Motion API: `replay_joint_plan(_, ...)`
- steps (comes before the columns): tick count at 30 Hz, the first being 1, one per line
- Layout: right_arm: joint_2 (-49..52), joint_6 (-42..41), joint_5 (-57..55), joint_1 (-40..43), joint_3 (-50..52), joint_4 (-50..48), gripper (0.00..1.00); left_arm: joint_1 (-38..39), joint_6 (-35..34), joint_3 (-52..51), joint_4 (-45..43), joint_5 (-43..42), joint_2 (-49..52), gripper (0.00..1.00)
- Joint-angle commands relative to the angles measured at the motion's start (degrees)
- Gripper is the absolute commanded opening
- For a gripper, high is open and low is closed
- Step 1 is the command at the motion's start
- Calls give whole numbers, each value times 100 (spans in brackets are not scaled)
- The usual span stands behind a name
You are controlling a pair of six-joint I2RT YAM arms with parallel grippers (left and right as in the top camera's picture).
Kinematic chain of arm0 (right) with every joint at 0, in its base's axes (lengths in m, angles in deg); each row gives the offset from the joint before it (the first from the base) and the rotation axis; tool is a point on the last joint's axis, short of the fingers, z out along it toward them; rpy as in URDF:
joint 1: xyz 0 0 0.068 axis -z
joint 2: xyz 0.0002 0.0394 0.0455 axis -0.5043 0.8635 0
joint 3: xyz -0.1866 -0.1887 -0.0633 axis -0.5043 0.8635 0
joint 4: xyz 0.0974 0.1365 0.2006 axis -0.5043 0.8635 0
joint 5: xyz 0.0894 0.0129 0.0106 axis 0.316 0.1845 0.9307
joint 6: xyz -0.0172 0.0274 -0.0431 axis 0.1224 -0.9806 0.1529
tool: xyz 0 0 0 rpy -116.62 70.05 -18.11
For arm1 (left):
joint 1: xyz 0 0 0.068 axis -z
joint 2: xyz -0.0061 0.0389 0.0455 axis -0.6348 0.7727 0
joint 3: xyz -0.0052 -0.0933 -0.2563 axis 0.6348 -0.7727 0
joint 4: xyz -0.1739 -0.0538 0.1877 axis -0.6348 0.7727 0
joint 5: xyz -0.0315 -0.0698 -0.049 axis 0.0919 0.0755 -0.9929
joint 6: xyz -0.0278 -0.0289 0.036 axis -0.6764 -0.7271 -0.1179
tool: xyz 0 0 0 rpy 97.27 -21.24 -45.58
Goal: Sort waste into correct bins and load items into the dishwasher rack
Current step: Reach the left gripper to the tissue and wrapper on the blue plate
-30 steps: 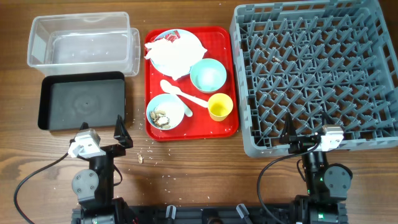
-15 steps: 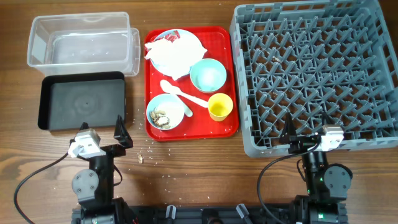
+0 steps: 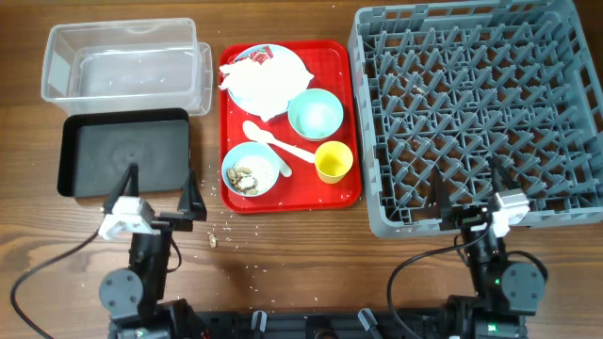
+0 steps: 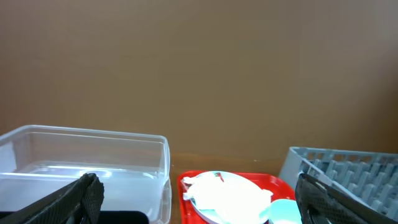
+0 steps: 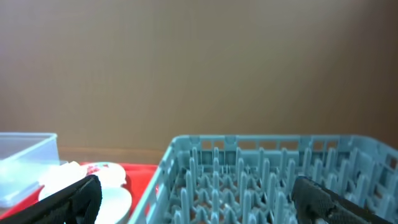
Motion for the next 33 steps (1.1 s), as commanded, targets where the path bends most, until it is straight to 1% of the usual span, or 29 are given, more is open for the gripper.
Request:
replay_joint_plan(1,756,155,319,20,-813,-57,100,26,70,1051,37,-219,1137,100)
replay_joint_plan(2,1023,146,358,20,-1008,-76,100,35,72,1364,129,-245,1510,100)
replay_joint_plan(5,2076,136,531,20,-1777,-72,100,101,76,2789,656,-428,3198,100)
replay_joint_plan(7,2699,133,658,20,-2201,-48,100,232,96,4013,1261,-560,4516,100)
replay_joint_plan(8,2955,131,664,20,-2371,-7,100,323,105,4631,1641,-560,5110,100)
replay_joint_plan(9,3355,133,745,20,-2636,94,100,492,151,5663,2282,-560,6059,100)
replay_joint_plan(10,3644,133,876,20,-2817,179,100,590,299,6172,2605,-557,6524,100)
replay_joint_plan(11,3950,133,999,20,-3038,393,100,824,782,7407,3377,-544,7560,100)
replay_joint_plan(12,4142,133,1032,20,-3209,625,100,914,933,7962,3729,-516,8006,100)
replay_joint_plan(13,4363,138,1040,20,-3447,997,100,1049,1043,8865,4293,-422,8714,100)
replay_joint_plan(15,4789,136,1043,20,-3869,1709,100,1266,1318,10338,5128,-361,9973,100)
replay_joint_plan(18,5143,133,1196,20,-4024,2057,100,1521,1716,11046,5499,-343,10924,100)
replay_joint_plan(20,5263,114,1388,20,-4024,2159,100,1757,1897,11046,5501,-345,11278,100)
replay_joint_plan(22,5366,-52,1403,20,-4024,2339,100,2039,1895,11044,5515,-343,11582,100)
replay_joint_plan(25,5379,-74,1405,20,-4024,2594,100,2249,1937,11044,5449,-310,11849,100)
replay_joint_plan(26,5379,-74,1405,20,-4024,2656,100,2275,2079,11044,5438,-256,11923,100)
replay_joint_plan(27,5379,-72,1401,20,-4024,2699,100,2277,2197,11044,5427,-46,12034,100)
replay_joint_plan(31,5379,-74,1403,20,-4024,2710,100,2277,2194,11044,5405,1169,12535,100)
replay_joint_plan(33,5379,-74,1403,20,-4024,2706,100,2277,2197,11044,5333,1438,12771,100)
